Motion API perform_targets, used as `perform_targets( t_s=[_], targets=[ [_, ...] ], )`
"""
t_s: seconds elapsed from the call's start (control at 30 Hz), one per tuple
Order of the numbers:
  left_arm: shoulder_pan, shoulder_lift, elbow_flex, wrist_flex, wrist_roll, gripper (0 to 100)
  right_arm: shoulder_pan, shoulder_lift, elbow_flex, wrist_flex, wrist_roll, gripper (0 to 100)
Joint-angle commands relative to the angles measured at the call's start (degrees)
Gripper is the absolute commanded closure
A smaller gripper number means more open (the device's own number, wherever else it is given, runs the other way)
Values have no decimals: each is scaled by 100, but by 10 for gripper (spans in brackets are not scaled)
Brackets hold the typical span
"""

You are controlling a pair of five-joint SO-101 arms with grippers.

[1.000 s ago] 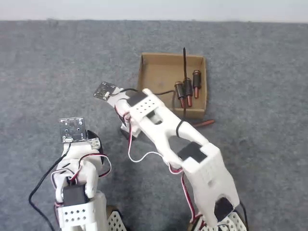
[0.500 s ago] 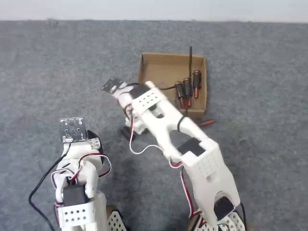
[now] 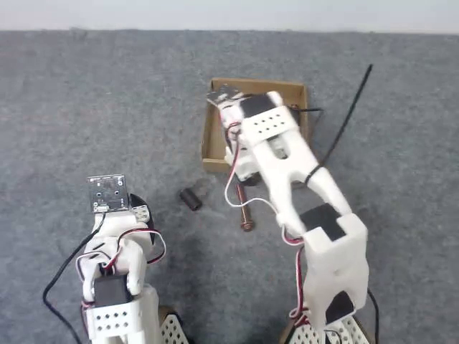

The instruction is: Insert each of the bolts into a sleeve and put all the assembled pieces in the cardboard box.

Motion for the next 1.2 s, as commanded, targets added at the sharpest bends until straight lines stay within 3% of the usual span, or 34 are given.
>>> perform_targets(
  t_s=[0.0,0.47,1.17],
  targets=[
    [0,-132,-66,9,-70,988,268,-989,580,-321,-70,991],
    [0,-132,-66,9,-70,988,1314,-3354,4422,-2088,0,991],
    [79,-132,-66,-79,-35,988,3723,-5103,7393,-3732,167,991]
  ],
)
